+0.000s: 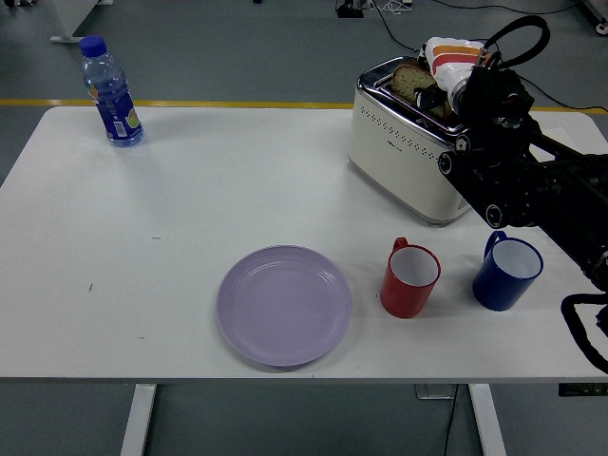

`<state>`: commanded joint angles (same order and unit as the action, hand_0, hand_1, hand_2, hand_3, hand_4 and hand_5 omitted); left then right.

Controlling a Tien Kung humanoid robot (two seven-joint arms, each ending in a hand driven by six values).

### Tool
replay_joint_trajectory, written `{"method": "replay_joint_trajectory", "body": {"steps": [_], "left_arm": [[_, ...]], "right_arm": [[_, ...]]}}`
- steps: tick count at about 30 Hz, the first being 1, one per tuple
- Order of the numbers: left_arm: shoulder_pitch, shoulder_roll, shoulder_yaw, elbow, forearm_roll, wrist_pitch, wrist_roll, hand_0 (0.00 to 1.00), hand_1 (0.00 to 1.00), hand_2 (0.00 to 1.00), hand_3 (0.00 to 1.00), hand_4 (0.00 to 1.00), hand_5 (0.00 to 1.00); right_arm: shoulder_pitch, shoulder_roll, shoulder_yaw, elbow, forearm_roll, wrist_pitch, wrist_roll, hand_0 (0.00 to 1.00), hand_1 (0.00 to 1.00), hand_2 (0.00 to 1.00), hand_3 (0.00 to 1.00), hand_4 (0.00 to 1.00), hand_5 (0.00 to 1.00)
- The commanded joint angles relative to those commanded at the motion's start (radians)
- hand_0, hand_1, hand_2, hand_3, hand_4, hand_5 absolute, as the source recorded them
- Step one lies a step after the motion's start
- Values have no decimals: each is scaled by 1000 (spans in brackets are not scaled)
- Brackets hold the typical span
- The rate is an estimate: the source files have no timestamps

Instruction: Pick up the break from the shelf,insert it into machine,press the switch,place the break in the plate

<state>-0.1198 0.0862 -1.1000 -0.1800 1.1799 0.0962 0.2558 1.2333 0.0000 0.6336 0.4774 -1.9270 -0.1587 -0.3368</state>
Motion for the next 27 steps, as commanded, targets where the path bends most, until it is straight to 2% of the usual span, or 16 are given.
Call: {"method": "replay_joint_trajectory", "body": {"steps": [3,4,9,10,15,16,17,24,27], "left_arm": [[-1,0,0,0,-1,0,0,690,698,679,569,284,817],[-1,0,-1,0,-1,0,0,689,698,679,569,283,816],[0,0,-3,0,0,1,1,689,698,679,569,283,816],[1,0,-4,0,0,1,1,689,698,679,569,282,816],[4,1,-3,0,-3,1,2,689,698,679,569,282,816],[4,1,-3,0,-3,1,2,689,698,679,569,283,815],[5,1,-2,0,-3,1,2,689,698,679,569,283,815],[6,2,0,0,-10,1,1,689,698,679,569,283,816],[6,2,1,0,-12,2,1,689,698,679,569,283,816]], "right_arm": [[-1,0,1,3,-4,-6,7,232,331,423,515,622,128],[-1,0,0,4,-5,-7,8,179,312,401,496,589,58],[-5,0,-4,16,2,-32,22,179,312,401,496,589,58],[-5,0,-4,18,3,-36,23,219,281,369,488,540,2],[-9,0,1,31,-4,-64,35,219,281,369,488,540,2],[-10,0,2,33,-5,-70,37,215,261,357,477,479,2],[-10,0,3,35,-6,-73,38,215,261,357,477,479,2],[-15,-1,42,84,-23,-108,38,201,248,341,455,456,2],[-17,-17,62,114,-31,-117,33,201,248,341,455,456,2]]}}
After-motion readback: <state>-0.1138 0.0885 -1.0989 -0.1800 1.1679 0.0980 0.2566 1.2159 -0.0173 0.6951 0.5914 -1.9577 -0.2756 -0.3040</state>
